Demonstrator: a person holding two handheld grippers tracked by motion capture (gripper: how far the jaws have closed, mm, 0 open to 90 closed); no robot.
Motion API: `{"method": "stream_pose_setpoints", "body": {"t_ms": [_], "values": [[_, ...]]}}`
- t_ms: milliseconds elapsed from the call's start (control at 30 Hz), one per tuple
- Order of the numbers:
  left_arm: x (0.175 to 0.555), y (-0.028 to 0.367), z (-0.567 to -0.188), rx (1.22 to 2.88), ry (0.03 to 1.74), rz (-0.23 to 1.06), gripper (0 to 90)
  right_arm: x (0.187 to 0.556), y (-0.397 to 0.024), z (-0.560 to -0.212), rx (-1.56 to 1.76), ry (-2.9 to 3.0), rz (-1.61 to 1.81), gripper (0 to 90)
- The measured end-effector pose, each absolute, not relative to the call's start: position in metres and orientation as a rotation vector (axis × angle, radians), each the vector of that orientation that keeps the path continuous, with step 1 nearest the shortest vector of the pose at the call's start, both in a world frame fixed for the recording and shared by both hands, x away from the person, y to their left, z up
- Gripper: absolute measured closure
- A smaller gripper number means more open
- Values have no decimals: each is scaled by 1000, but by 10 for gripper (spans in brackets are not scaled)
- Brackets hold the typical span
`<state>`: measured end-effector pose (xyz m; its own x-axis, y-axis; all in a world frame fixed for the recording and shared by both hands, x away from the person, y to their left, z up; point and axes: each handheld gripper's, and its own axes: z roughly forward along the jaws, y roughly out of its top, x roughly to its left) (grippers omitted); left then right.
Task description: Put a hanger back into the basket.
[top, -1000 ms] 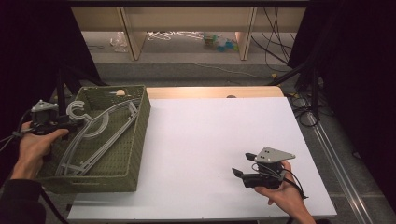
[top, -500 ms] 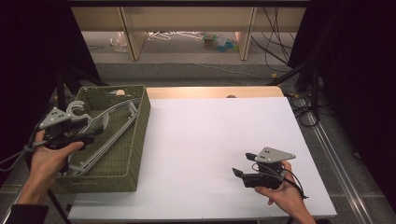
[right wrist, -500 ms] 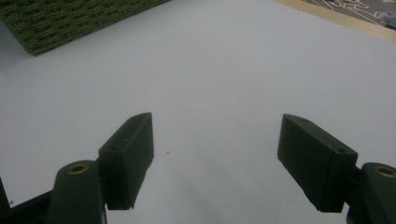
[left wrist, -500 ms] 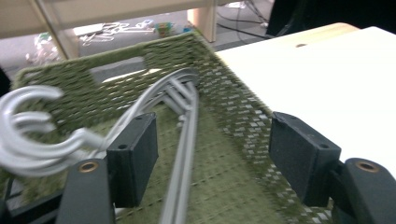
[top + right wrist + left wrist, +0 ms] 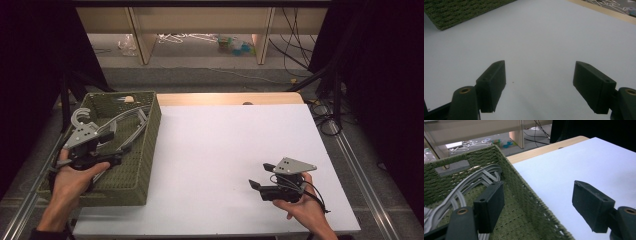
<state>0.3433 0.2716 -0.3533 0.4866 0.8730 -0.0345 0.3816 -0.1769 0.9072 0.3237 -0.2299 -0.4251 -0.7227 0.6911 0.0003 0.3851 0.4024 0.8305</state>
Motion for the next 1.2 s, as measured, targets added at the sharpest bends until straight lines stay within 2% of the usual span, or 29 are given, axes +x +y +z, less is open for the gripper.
{"method": "stream_pose_setpoints", "body": {"t_ms": [267, 367, 400, 467, 567, 800, 900, 1200], "values": [[327, 249, -353, 1777, 1012, 633, 260, 324, -230, -425, 932, 2318, 1240, 272], [320, 240, -351, 1807, 982, 667, 256, 324, -230, -425, 934, 2315, 1243, 272], [318, 237, -352, 1748, 982, 548, 256, 323, -230, -425, 933, 2318, 1246, 272], [317, 235, -353, 1724, 984, 519, 257, 323, -230, -424, 933, 2316, 1247, 272], [314, 226, -357, 1762, 967, 558, 261, 324, -231, -424, 928, 2311, 1249, 272], [305, 202, -368, 1744, 905, 506, 255, 324, -230, -424, 935, 2319, 1252, 272], [302, 189, -378, 1725, 905, 446, 249, 323, -230, -424, 941, 2319, 1255, 272], [296, 174, -405, 1741, 874, 459, 207, 321, -229, -422, 935, 2297, 1283, 242]]}}
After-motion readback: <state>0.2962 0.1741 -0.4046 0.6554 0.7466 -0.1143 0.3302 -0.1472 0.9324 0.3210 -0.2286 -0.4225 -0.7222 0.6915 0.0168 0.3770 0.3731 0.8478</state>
